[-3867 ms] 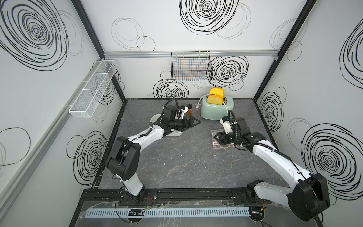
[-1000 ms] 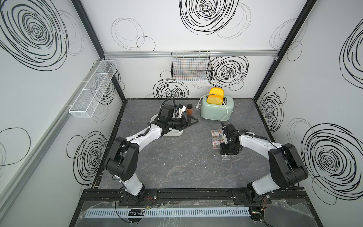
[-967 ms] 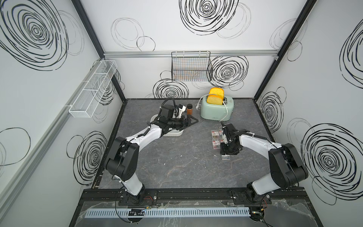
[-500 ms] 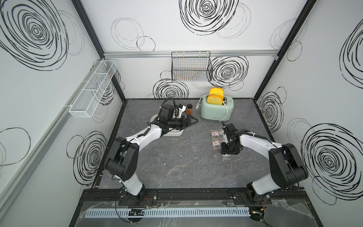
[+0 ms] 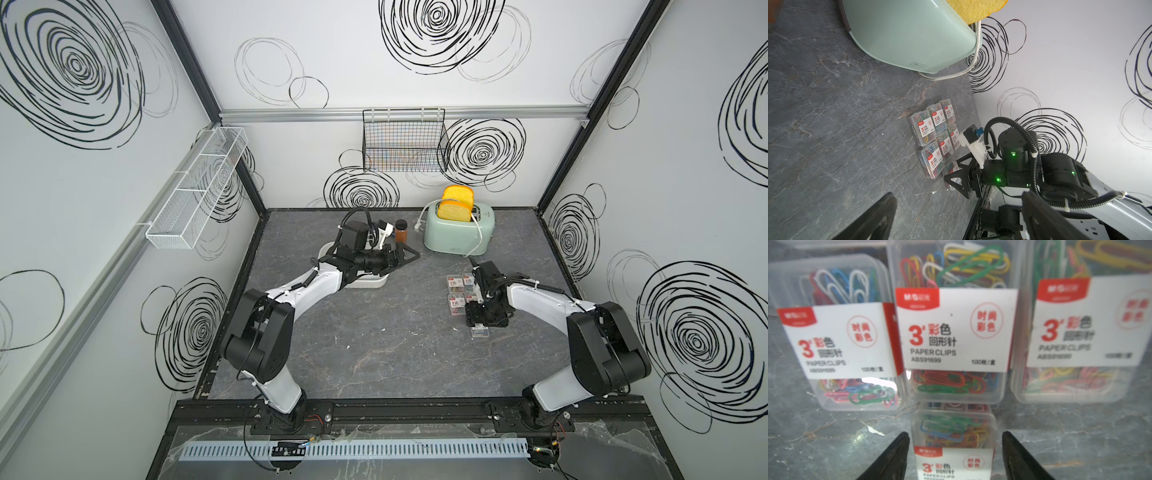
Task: Take the paper clips out of the storage box
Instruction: Place the boxed paper clips at the center of the board, then pick up the boxed paper clips from the storage box.
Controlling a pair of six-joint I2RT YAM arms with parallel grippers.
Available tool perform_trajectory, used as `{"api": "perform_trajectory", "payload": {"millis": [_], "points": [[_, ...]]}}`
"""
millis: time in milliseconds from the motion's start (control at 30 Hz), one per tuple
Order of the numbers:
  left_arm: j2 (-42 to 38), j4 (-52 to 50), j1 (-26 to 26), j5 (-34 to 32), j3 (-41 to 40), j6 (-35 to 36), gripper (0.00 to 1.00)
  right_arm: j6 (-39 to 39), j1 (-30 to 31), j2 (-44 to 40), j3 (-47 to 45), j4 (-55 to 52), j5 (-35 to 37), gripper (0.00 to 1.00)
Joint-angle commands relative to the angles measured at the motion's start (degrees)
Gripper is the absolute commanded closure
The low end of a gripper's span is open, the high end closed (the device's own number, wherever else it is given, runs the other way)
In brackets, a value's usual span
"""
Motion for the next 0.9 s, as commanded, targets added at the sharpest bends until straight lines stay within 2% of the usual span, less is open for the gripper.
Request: {"api": "perform_trajectory", "payload": {"millis": [0, 167, 267, 367, 533, 667, 867], "points": [[0.7, 2.3, 0.5, 0.6, 0.6, -0.1, 0.02, -0.2, -0.3, 0.0, 0.2, -0.8, 0.6, 0.23], [0.4, -0.5, 1.1, -0.9, 1.4, 1.4, 0.02, -0.6, -0.3, -1.7, 1.2, -1.6, 0.1, 0.19], [0.2, -7.2, 1.8, -4.0, 3.3, 5.2, 0.02, -1.0, -0.3, -3.7, 3.4, -3.7, -0.3, 0.16], [0.2, -16.2, 2.8, -9.5, 6.4, 10.5, 0.01, -1.7, 0.0, -5.8, 7.1, -5.5, -0.2, 0.14], [1.3, -29.3, 3.8, -24.0, 11.6, 18.1, 0.02, -3.0, 0.5, -5.4, 13.8, -4.7, -3.3, 0.1], [2.7, -34.9, 4.5, -33.0, 14.1, 21.6, 0.02, -4.6, 3.0, -2.8, 17.4, -2.1, -5.7, 0.07], [5.0, -39.0, 5.9, -40.9, 15.5, 24.2, 0.01, -5.9, 4.9, 1.4, 21.7, 0.6, -9.6, 0.02]]}}
